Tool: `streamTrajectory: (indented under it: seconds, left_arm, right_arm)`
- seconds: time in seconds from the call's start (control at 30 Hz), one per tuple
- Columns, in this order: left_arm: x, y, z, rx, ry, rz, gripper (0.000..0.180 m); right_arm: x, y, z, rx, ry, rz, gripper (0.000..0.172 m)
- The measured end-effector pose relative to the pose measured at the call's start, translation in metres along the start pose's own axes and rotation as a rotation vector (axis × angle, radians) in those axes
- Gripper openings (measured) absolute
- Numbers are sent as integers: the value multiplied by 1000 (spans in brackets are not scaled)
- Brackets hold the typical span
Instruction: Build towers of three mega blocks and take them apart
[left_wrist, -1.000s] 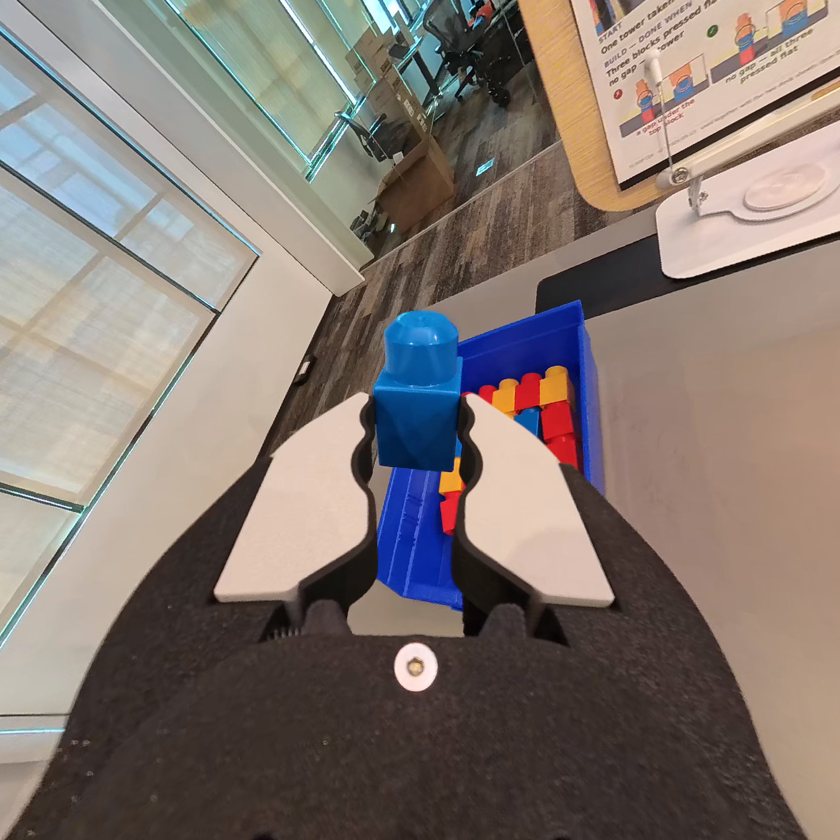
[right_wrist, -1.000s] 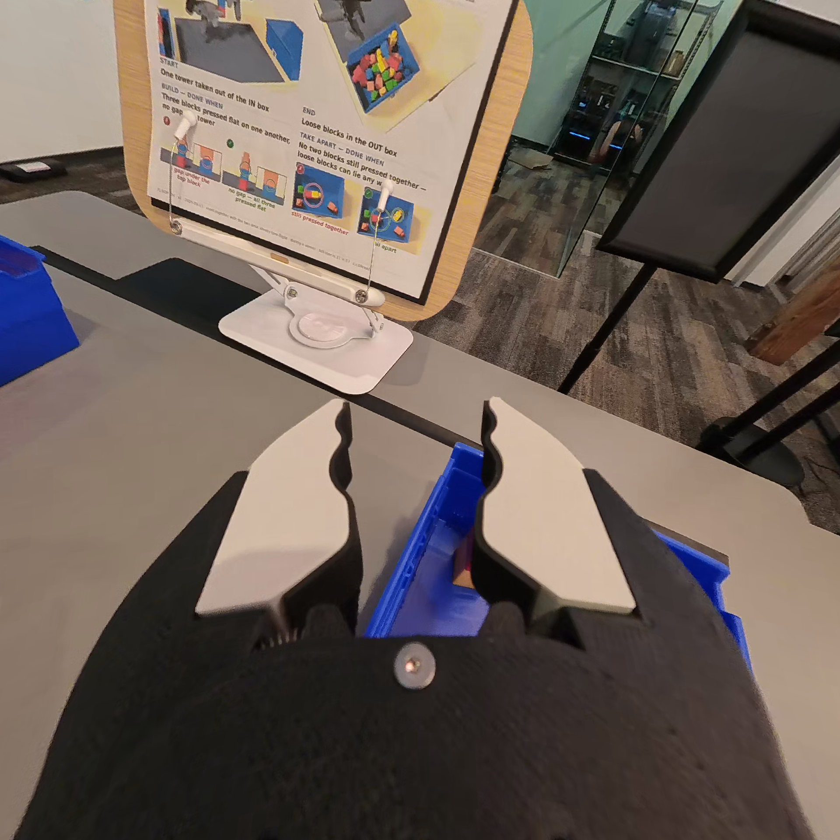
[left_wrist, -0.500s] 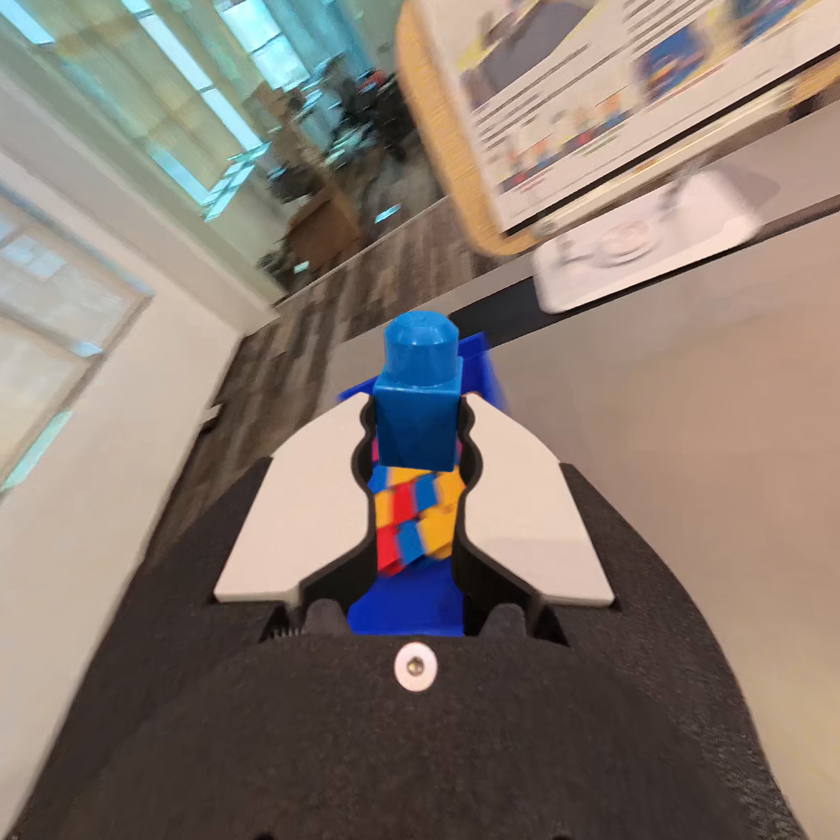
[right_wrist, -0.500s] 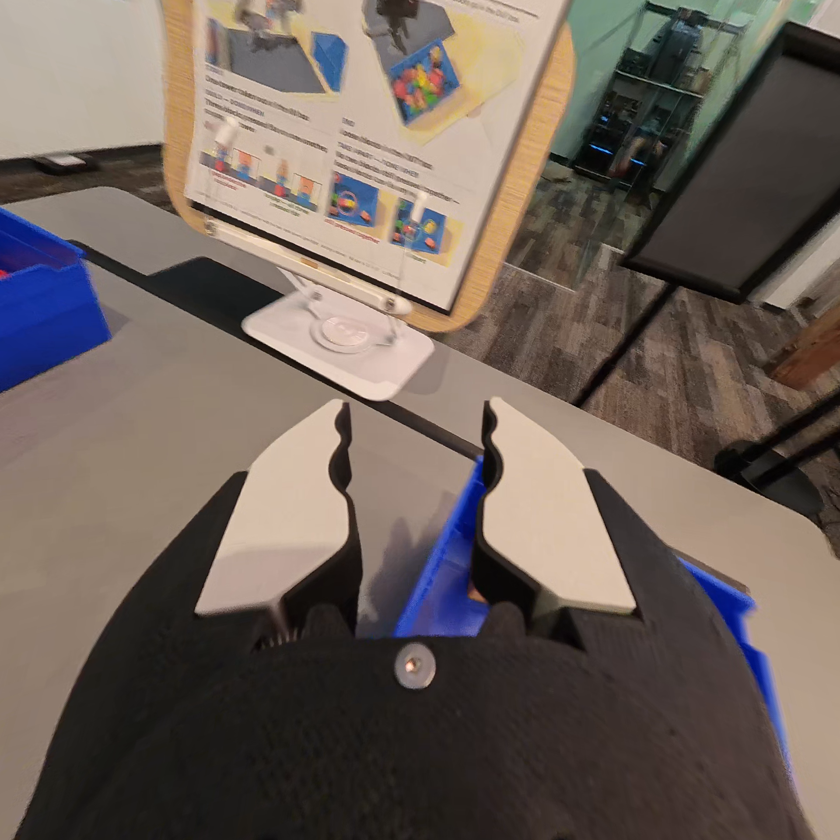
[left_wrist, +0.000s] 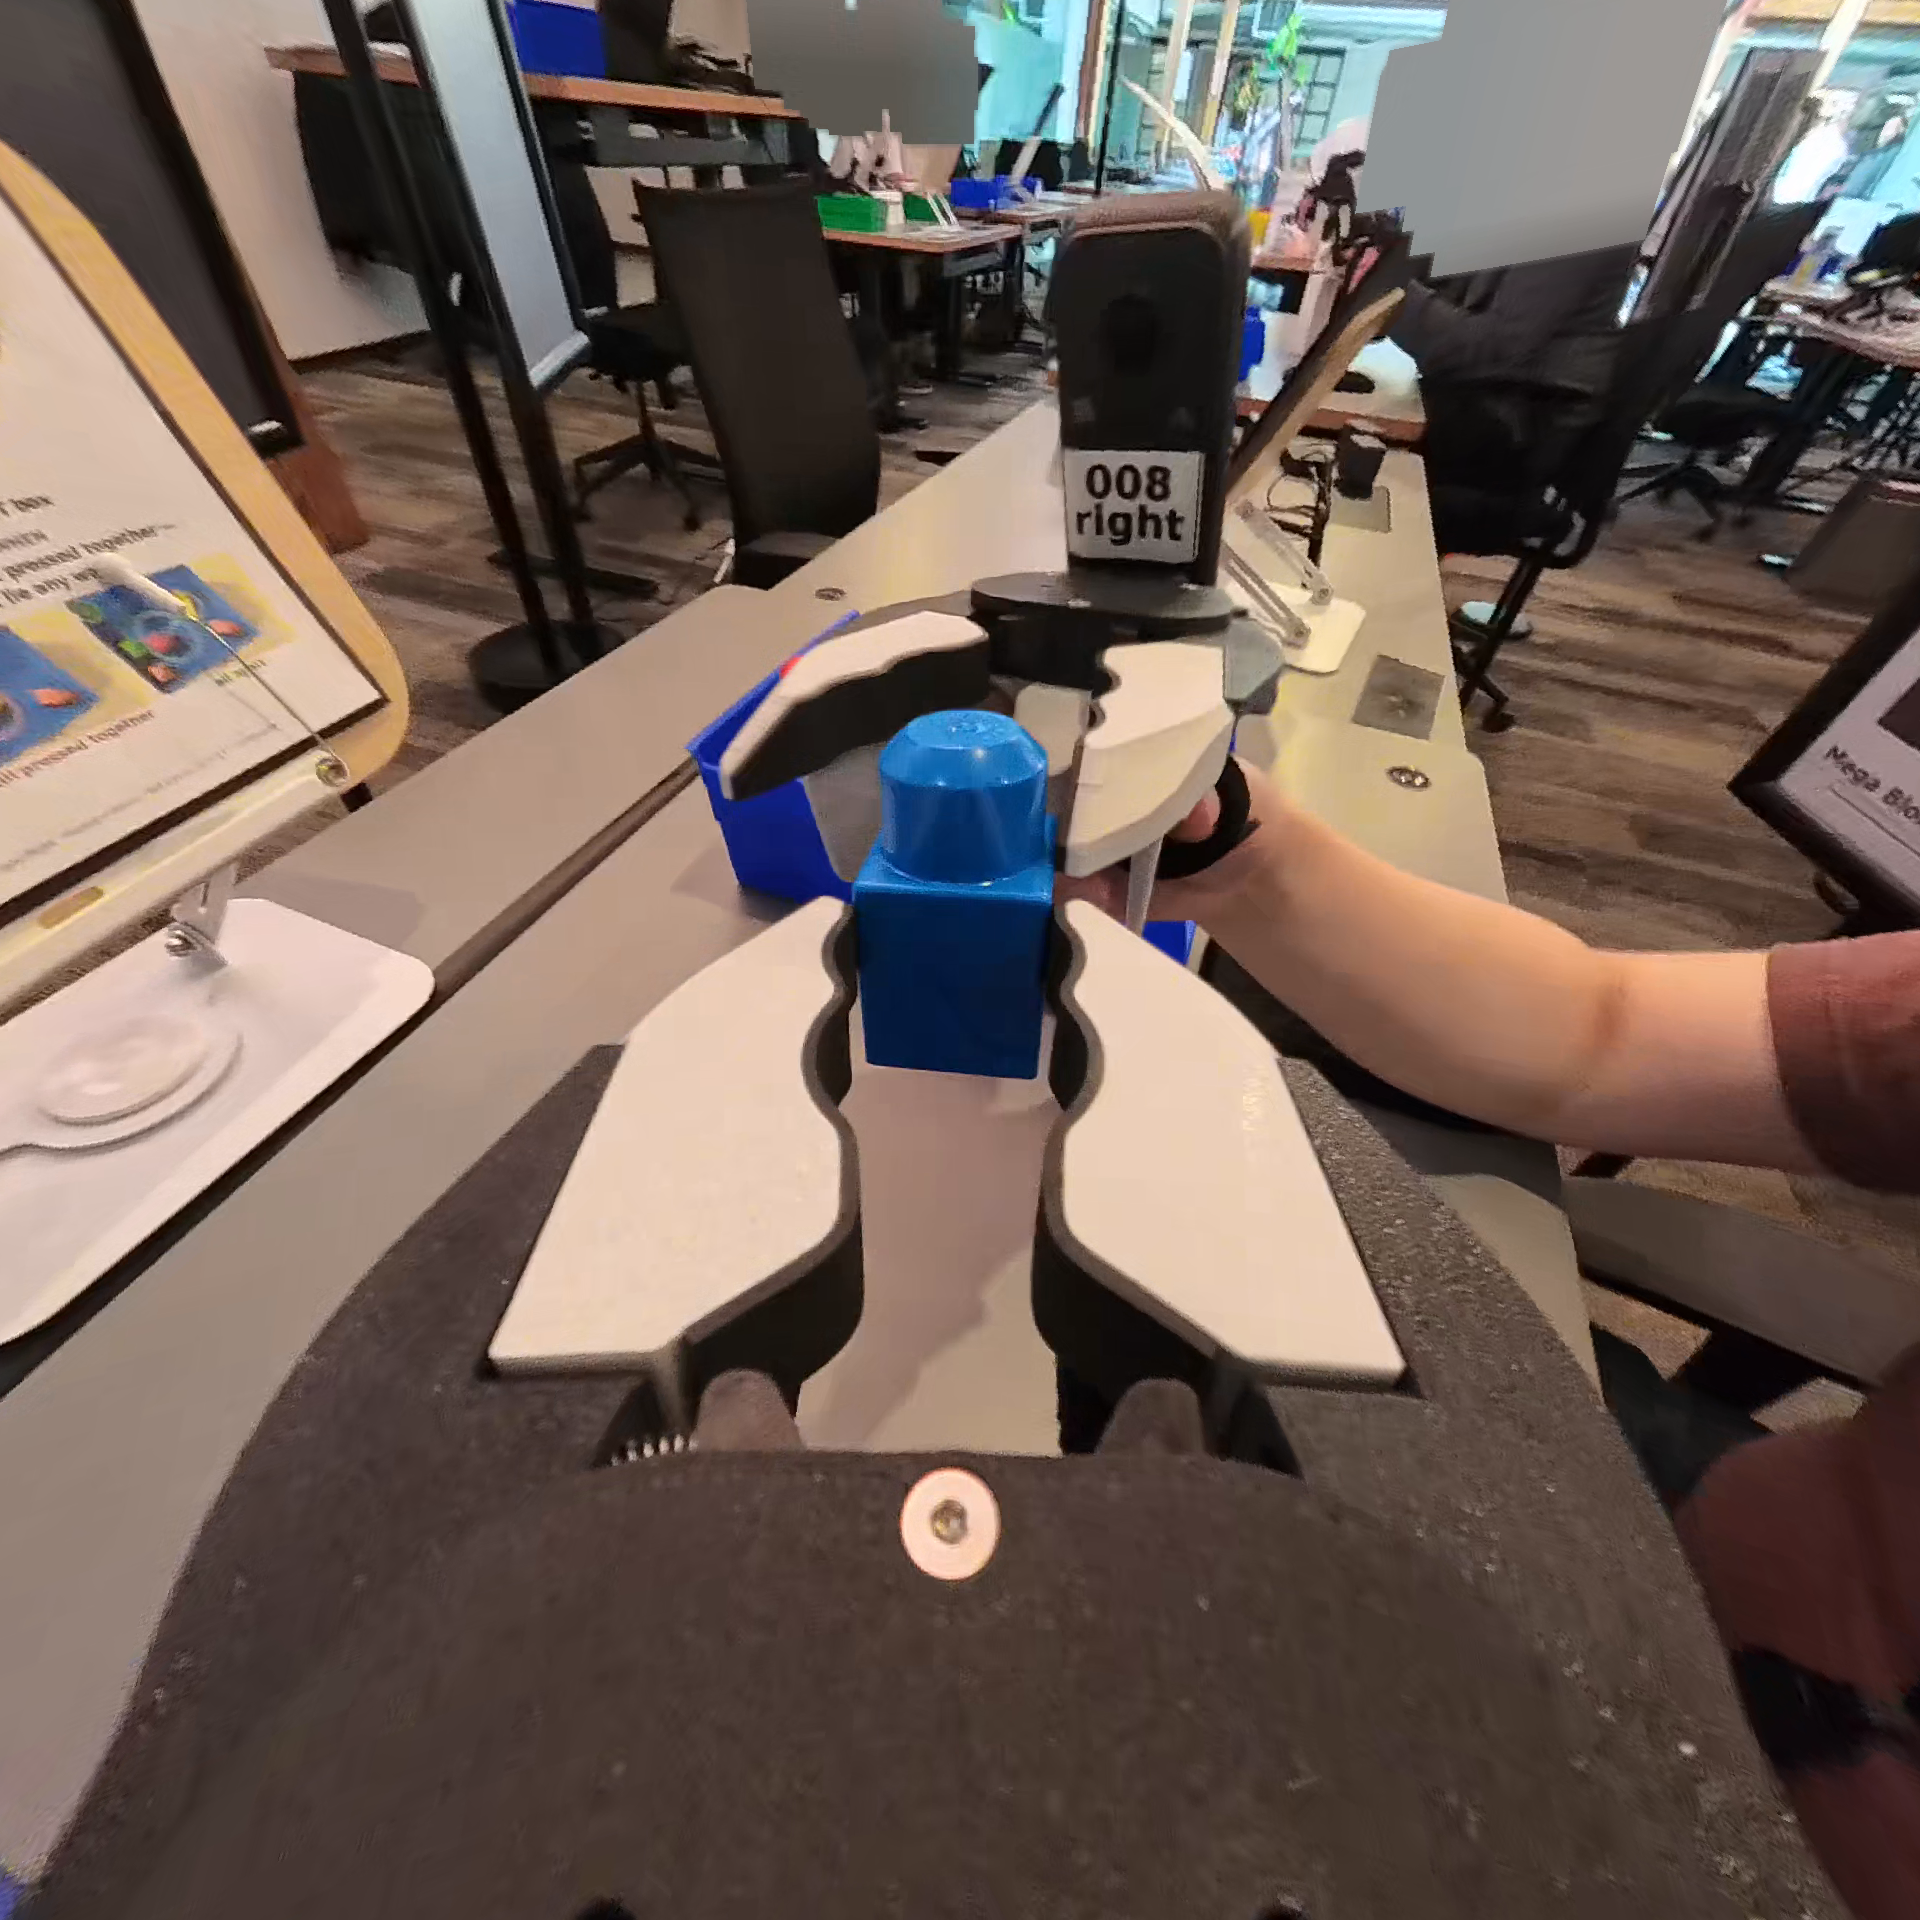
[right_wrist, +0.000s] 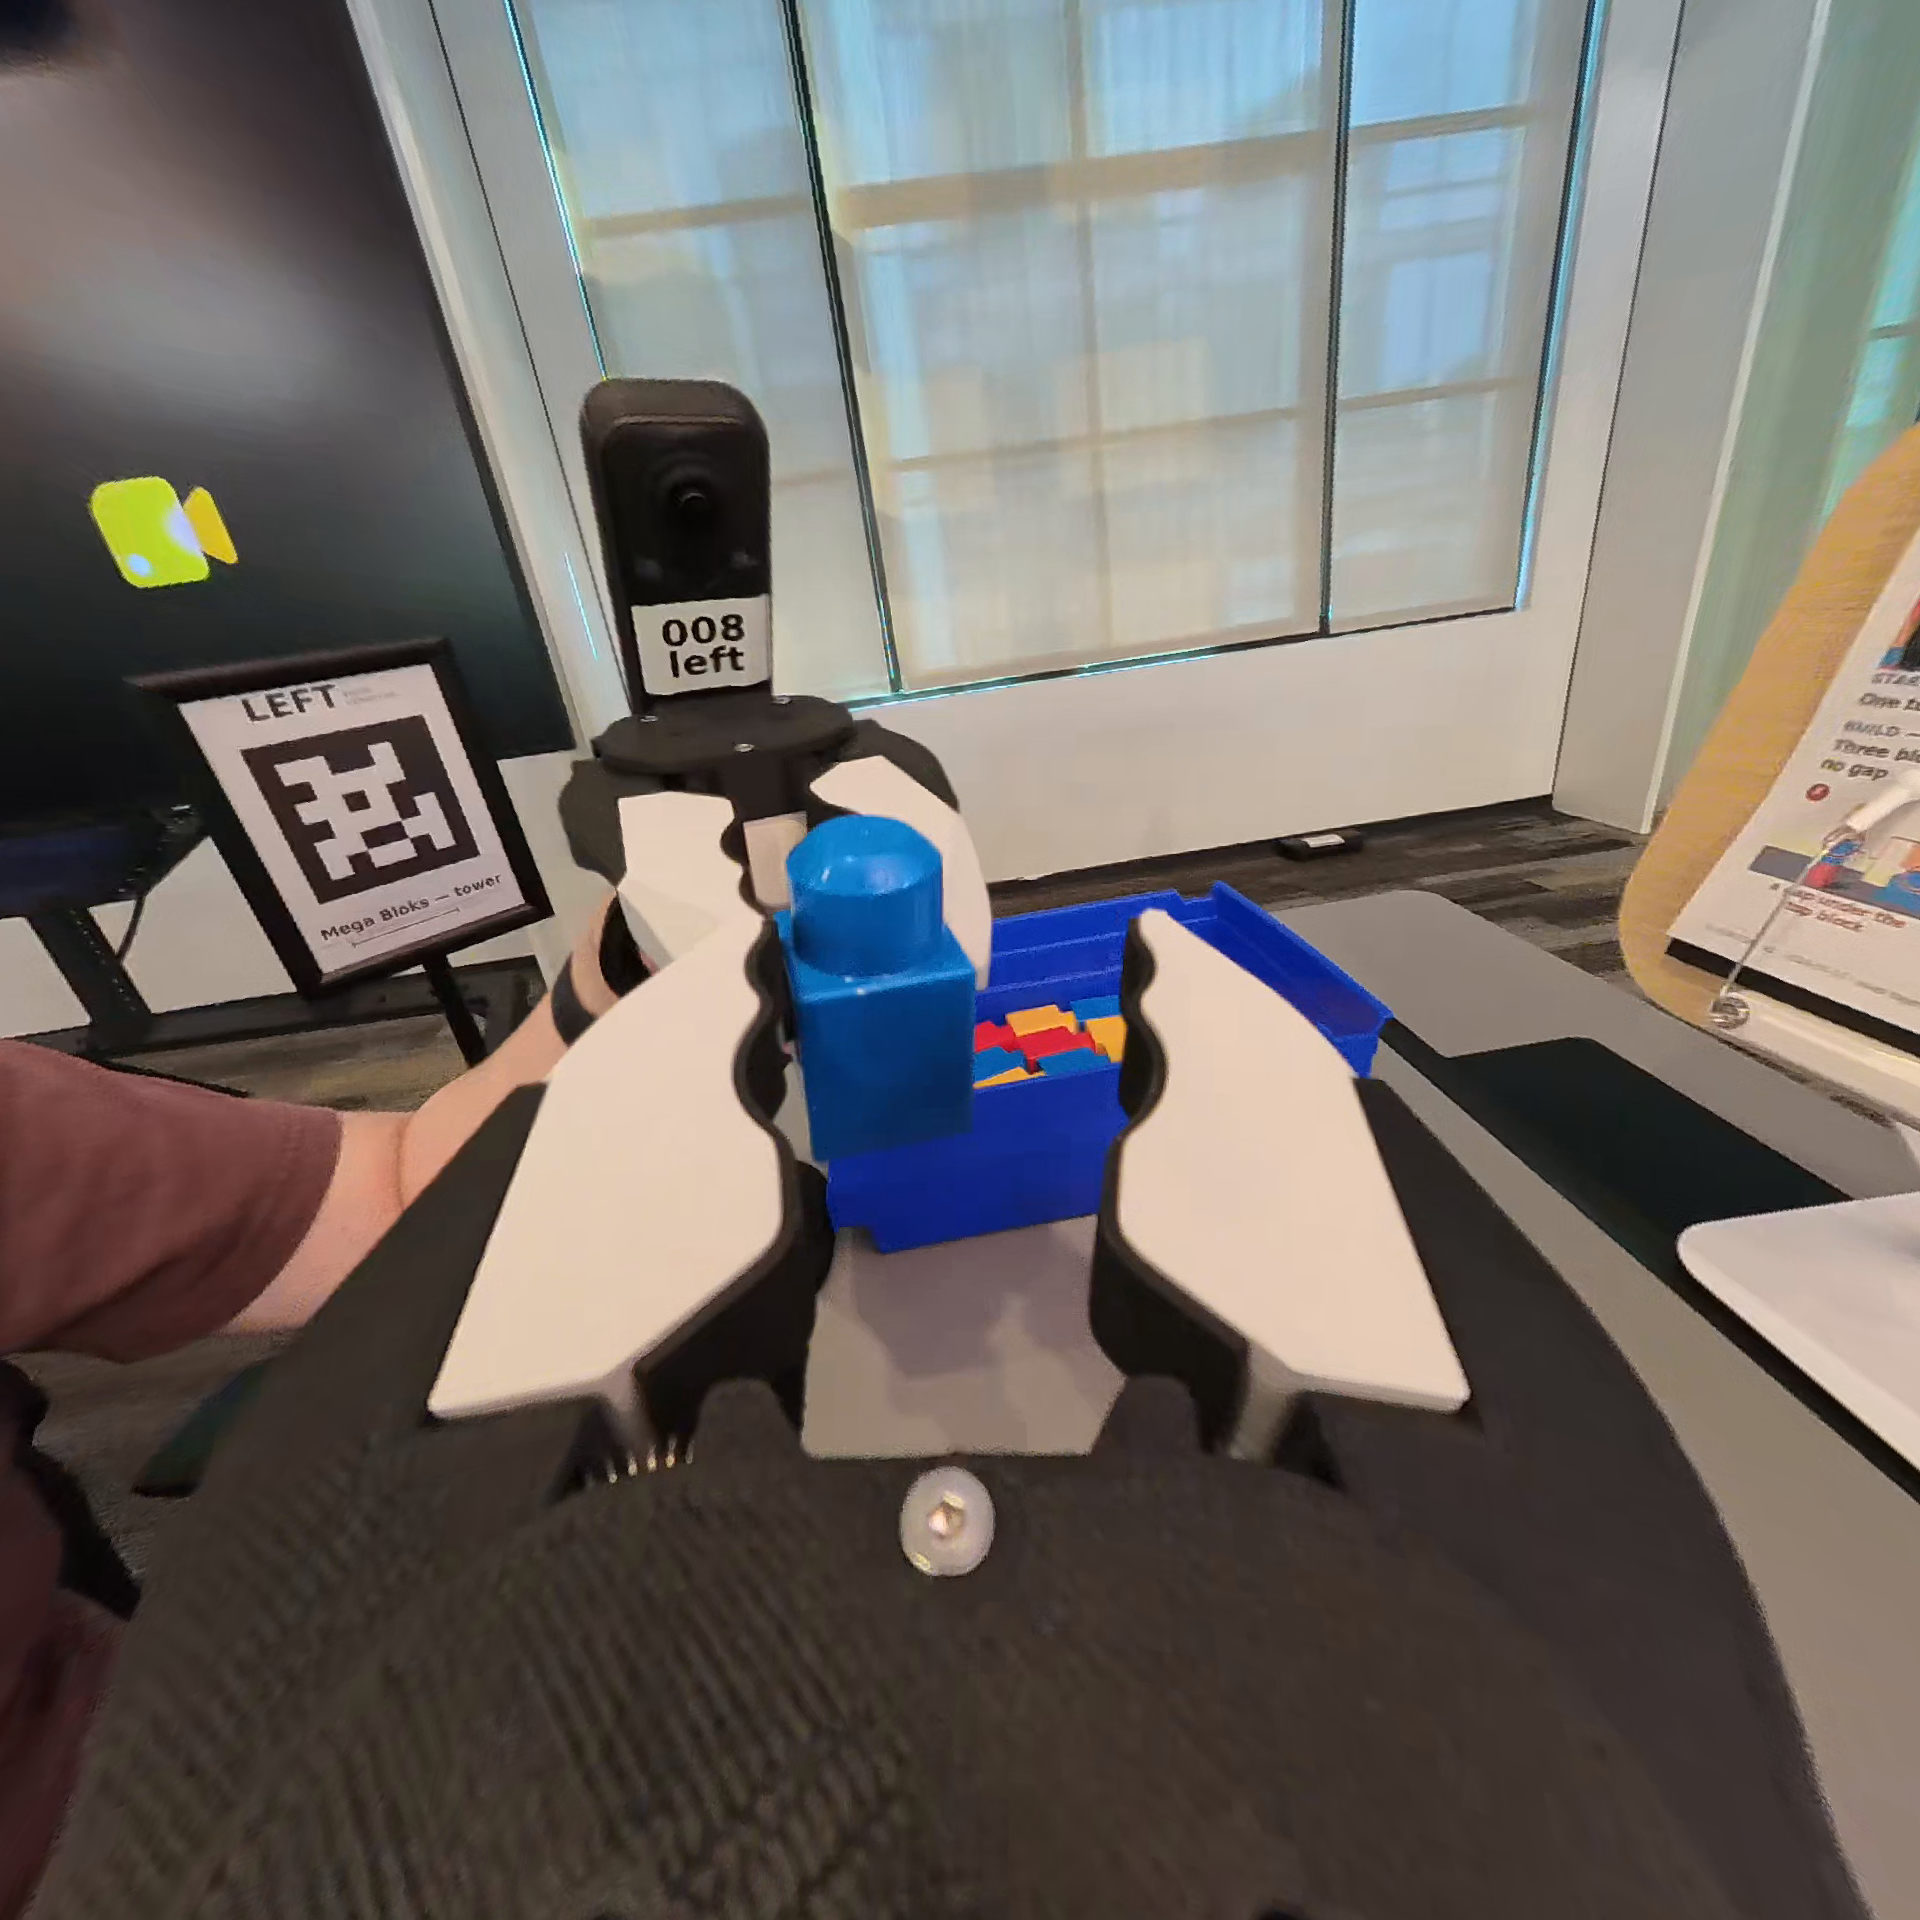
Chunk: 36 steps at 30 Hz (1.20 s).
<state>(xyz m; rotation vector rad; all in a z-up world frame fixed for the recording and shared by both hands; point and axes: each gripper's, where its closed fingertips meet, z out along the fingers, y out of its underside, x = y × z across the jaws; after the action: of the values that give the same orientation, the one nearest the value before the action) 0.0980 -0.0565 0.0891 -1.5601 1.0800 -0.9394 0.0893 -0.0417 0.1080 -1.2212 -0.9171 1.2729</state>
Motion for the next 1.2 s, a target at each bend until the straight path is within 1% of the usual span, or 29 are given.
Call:
streamTrajectory:
  seconds: [0.1,0.17,0.23,0.3,0.33,0.4,0.47,0.5,0.53,0.6,0.67,0.7,0.77,0.83,0.9,0.97,1.07,1.13,1.17,1.2]
  left_arm:
    - [0,12,0,-28,37,22,35]
    - [-3,23,-2,-75,58,12,35]
    - [-7,27,-9,-84,78,-25,36]
    - [-20,26,-27,-88,54,-67,44]
    - [-35,30,-42,-112,-9,-95,45]
    - [-74,51,-82,-224,-212,-140,46]
    - [-116,74,-133,-309,-457,-190,46]
    - [-133,88,-158,-362,-562,-233,46]
    - [-144,105,-179,-414,-630,-284,46]
    - [-154,143,-208,-517,-681,-440,46]
    - [-156,179,-225,-633,-696,-611,45]
    - [-157,192,-231,-679,-714,-666,44]
    - [-160,203,-238,-715,-749,-699,40]
    - [-161,205,-244,-741,-787,-696,40]
    - [-156,206,-241,-769,-784,-703,40]
    - [-150,208,-230,-811,-750,-689,40]
    - [-141,218,-208,-901,-688,-684,41]
    - [-140,225,-199,-968,-689,-654,42]
    - [-139,228,-194,-992,-686,-648,43]
    - [-137,230,-189,-1007,-674,-650,44]
  right_arm:
    - [-3,12,6,-30,-54,55,57]
    - [-14,21,7,-60,-160,77,29]
    - [-9,32,9,-91,-141,60,29]
    - [5,45,9,-130,-82,48,29]
    - [12,53,8,-146,-61,53,29]
    - [37,78,5,-220,37,67,29]
    - [71,115,-2,-334,185,46,29]
    - [82,134,-6,-385,219,30,29]
    - [92,153,-9,-424,241,21,29]
    - [106,181,-15,-472,280,28,29]
    - [116,197,-19,-493,304,39,29]
    - [120,202,-21,-498,312,40,29]
    - [122,201,-20,-486,312,45,29]
    - [123,197,-19,-467,309,28,29]
    - [122,202,-23,-514,308,11,29]
    - [122,209,-27,-566,302,1,30]
    - [119,208,-30,-588,292,7,29]
    - [118,209,-34,-604,288,9,30]
    - [118,209,-36,-616,287,6,33]
    - [119,210,-39,-633,293,1,40]
